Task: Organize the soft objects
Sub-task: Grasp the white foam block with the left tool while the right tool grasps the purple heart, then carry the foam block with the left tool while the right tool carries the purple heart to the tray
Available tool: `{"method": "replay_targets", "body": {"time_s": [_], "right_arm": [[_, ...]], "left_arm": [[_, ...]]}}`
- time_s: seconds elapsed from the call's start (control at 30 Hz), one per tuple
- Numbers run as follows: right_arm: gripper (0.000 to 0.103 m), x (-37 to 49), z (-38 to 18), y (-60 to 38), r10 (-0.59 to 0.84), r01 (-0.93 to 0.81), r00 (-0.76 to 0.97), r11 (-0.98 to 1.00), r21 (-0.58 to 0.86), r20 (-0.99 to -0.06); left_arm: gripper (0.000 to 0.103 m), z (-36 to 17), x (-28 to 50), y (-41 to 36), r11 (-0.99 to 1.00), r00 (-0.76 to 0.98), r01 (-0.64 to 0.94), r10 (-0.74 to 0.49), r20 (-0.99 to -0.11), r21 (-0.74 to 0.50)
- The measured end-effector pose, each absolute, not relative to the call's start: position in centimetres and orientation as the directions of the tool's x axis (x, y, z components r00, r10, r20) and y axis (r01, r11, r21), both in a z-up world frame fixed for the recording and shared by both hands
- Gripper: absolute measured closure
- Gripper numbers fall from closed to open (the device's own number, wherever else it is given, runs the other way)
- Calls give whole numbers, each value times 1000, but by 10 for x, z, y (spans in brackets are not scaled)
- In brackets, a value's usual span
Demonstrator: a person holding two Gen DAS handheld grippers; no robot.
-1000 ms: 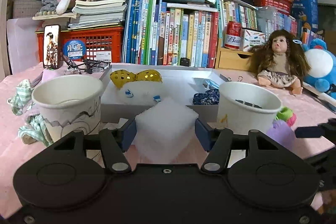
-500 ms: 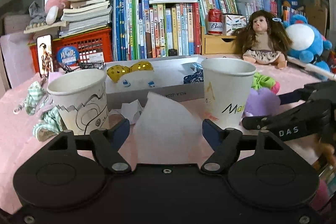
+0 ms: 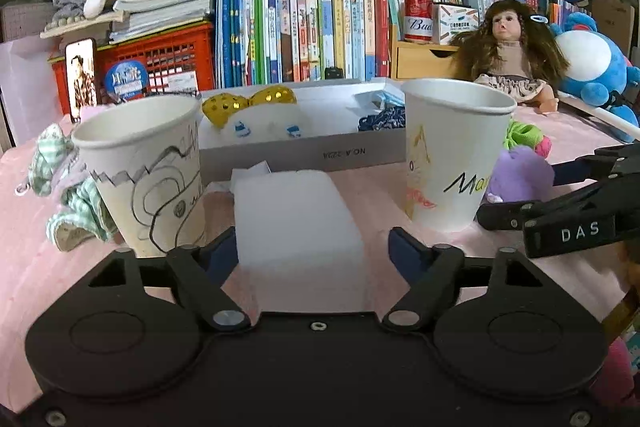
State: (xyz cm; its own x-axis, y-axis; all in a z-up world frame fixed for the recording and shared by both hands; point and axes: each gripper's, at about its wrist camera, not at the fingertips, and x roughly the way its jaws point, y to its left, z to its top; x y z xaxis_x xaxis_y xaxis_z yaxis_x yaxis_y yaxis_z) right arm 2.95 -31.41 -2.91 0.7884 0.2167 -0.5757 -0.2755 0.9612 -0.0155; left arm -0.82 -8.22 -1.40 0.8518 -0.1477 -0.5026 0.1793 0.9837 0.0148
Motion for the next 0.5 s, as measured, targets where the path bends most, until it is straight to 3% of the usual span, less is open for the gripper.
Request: {"method": "replay_targets", "body": {"time_s": [0.2,0.23,0.3,0.5], "right_arm": [[22,34,-26,-323,220,-225,791,972,63,-571],[28,35,-26,-323,219,-220,790,973,68,-573],[35,35,-26,-319,210,-224,794,974,47,-571],[37,30,-19,-313,205,-219,801,975,44,-562]], "left_arm": [[54,-14,-6,-80,986,845,169,-145,-515,-1],[60,-13,-5,-80,986,843,169,-145,-517,0],[60,-12,-4,-80,986,843,170,-146,-518,-2],[60,-1,-6,-82,984,865,179,-155,-478,5]]}}
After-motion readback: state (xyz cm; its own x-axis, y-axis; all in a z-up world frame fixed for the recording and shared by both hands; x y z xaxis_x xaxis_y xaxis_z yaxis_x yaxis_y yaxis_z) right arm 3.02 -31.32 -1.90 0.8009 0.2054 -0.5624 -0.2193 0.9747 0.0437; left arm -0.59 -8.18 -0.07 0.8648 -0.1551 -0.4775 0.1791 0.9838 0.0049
